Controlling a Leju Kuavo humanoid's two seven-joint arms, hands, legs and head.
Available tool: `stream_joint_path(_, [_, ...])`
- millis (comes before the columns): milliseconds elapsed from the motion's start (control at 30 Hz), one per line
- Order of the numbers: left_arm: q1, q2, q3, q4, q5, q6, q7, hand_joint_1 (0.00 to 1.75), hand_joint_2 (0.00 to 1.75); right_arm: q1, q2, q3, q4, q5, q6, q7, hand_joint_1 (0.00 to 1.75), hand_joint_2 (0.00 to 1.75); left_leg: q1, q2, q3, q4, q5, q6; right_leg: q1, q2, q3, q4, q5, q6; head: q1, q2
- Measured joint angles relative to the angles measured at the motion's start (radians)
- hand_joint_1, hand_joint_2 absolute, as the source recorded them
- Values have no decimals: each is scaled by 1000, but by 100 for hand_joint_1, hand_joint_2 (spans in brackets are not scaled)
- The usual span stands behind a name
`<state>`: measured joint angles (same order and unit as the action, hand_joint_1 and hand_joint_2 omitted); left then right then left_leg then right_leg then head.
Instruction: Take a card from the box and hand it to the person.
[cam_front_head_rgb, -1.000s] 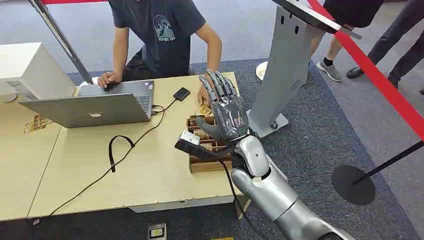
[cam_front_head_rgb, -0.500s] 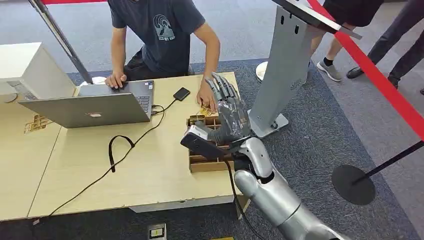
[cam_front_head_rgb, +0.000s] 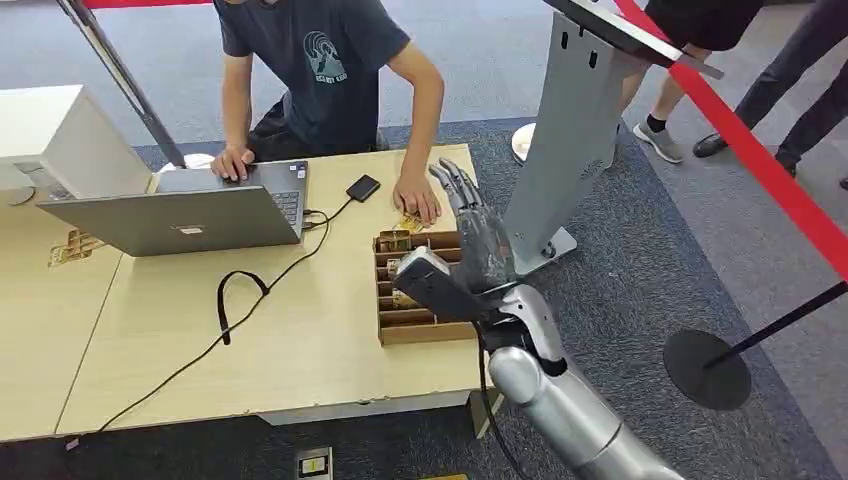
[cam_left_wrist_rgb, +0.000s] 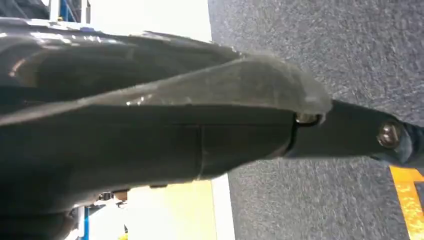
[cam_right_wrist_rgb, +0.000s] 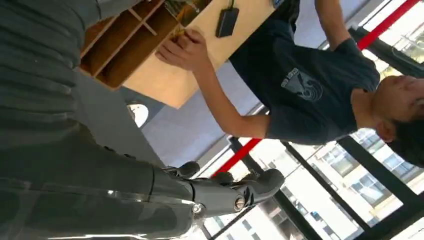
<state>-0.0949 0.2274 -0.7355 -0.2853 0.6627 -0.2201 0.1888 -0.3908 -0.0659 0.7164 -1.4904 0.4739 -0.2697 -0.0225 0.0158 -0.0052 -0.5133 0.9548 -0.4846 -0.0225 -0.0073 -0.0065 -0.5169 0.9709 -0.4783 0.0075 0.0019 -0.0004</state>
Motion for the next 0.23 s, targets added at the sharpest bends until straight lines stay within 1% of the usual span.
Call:
stream_joint_path(67, [0, 0, 0, 0, 0, 0, 0, 0, 0, 11, -4, -3, -9, -43, 20, -15, 0, 175, 0, 0, 0, 0, 0, 0, 0, 0, 0, 0, 0, 0, 0, 0])
stream_joint_path(233, [0, 0, 0, 0, -1, 0, -4, 0, 0, 28, -16, -7, -23, -102, 53, -33, 0, 175, 0, 0, 0, 0, 0, 0, 0, 0, 0, 0, 0, 0, 0, 0])
